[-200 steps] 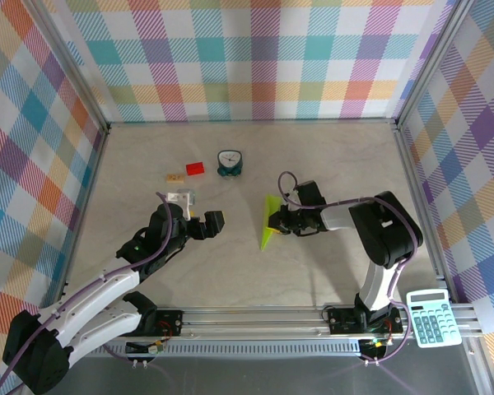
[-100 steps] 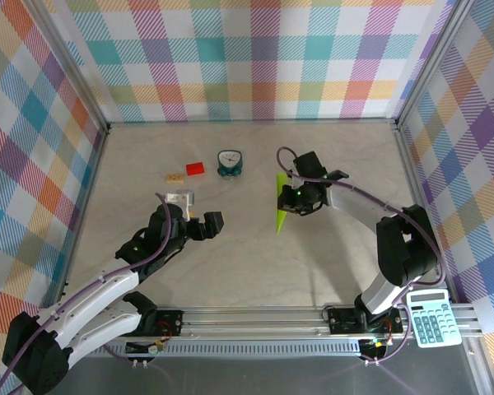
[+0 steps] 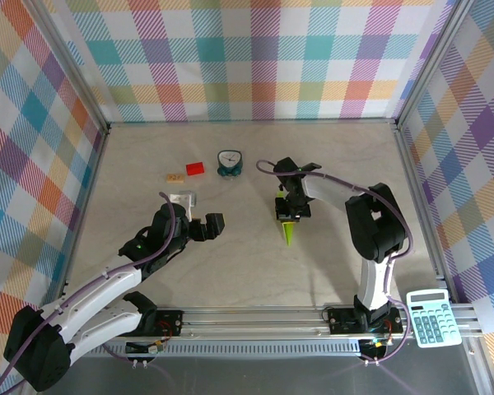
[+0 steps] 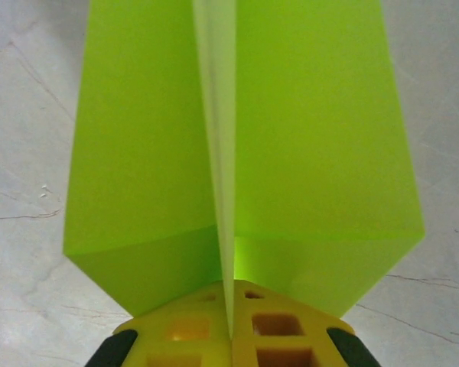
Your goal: Fold a paper plane with a square sheet of paper (fold left side to right side)
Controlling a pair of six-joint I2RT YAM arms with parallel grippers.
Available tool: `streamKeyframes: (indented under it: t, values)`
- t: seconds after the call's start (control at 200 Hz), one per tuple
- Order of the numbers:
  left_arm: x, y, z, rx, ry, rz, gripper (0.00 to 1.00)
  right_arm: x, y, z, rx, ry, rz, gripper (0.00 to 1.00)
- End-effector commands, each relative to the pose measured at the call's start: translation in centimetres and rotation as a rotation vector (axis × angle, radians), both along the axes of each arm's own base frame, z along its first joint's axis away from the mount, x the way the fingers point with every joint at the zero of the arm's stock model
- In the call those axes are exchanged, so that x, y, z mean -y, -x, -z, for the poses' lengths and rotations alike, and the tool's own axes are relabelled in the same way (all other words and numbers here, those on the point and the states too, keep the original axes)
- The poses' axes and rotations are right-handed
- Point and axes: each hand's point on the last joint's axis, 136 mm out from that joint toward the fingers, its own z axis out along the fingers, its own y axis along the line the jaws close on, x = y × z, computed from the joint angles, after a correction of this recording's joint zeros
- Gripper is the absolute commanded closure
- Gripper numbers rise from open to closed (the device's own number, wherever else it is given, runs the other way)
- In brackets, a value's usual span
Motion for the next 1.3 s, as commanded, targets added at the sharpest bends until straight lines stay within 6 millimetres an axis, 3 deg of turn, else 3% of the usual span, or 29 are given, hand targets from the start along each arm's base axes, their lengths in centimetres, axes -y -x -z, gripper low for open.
streamKeyframes:
  t: [0.0, 0.27, 0.525, 0.83, 1.015, 1.295]
  values:
    - [-0.2, -0.4, -0.6, -0.001, 0.003, -0.009, 0.0, -0.1, 0.0, 0.3, -0.015, 0.016, -0.008, 0.93]
    - [0.0, -0.4, -0.7, -0.002, 0.006, -0.006, 0.0, -0.6, 0.0, 1.9, -0.032, 0.018, 0.002, 0.9]
    - [-0.2, -0.4, -0.6, -0.001, 0.002, -0.009, 0.0, -1.3, 0.1, 1.4, -0.017, 0.005, -0.015, 0.81]
    - [-0.3, -0.3, -0.3, -0.007, -0.001, -0.011, 0.0, -0.8, -0.1, 2.8, -0.006, 0.061, 0.006, 0.81]
    - [-0.4, -0.2, -0.4, -0.006, -0.002, -0.014, 0.0, 0.6, -3.1, 2.6, 0.087, 0.167, 0.069, 0.66]
    - [-0.4, -0.2, -0.3, -0.008, -0.004, -0.015, 0.0, 2.7, -8.9, 2.4, 0.164, 0.249, 0.186, 0.58]
